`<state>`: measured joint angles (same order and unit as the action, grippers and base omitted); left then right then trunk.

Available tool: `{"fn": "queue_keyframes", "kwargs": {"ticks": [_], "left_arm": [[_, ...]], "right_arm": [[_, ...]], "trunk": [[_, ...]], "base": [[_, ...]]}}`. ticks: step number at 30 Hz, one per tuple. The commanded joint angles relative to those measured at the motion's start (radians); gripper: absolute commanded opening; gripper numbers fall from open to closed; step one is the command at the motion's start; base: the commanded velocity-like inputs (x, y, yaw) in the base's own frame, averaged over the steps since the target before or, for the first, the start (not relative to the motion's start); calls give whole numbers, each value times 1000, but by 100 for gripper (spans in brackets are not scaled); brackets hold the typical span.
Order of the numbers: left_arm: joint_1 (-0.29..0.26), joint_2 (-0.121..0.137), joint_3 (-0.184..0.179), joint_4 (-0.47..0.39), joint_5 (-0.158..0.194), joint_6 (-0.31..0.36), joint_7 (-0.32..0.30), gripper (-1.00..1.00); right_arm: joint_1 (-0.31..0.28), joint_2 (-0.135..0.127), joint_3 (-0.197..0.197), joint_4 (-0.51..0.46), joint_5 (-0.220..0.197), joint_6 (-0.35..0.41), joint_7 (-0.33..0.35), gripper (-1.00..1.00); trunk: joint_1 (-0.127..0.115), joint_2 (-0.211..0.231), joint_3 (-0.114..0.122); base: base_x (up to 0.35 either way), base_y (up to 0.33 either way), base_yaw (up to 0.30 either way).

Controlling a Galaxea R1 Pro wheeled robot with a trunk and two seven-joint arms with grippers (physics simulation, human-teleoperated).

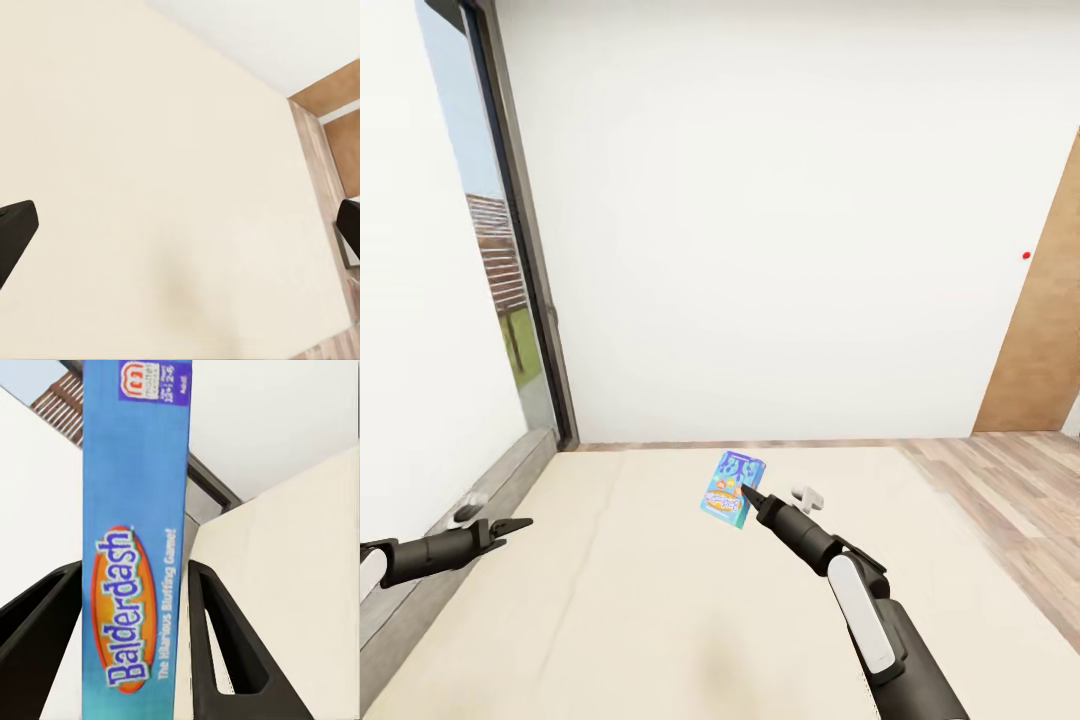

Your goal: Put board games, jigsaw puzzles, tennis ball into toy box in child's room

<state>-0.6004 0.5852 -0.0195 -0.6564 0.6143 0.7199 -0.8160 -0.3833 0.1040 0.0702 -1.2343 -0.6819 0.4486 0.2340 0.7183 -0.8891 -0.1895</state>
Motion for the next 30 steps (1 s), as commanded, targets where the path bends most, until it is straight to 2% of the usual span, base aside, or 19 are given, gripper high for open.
{"fn": "queue_keyframes", "kwargs": {"ticks": [1,24,30], "left_arm": [[-1,1,-2,0,5,6,0,100],[-1,1,-2,0,7,7,1,100],[-1,-9,-2,0,6,7,1,100]], "right_arm": [[-1,0,-1,-1,-7,5,1,-100],[-1,1,-1,4,-7,4,1,-100],[-2,0,-3,0,-7,4,2,-100]], "trunk": [[0,-1,-1],[0,-1,-1],[0,-1,-1]], "base": [[0,-302,0],[0,-302,0],[0,-302,0]]}}
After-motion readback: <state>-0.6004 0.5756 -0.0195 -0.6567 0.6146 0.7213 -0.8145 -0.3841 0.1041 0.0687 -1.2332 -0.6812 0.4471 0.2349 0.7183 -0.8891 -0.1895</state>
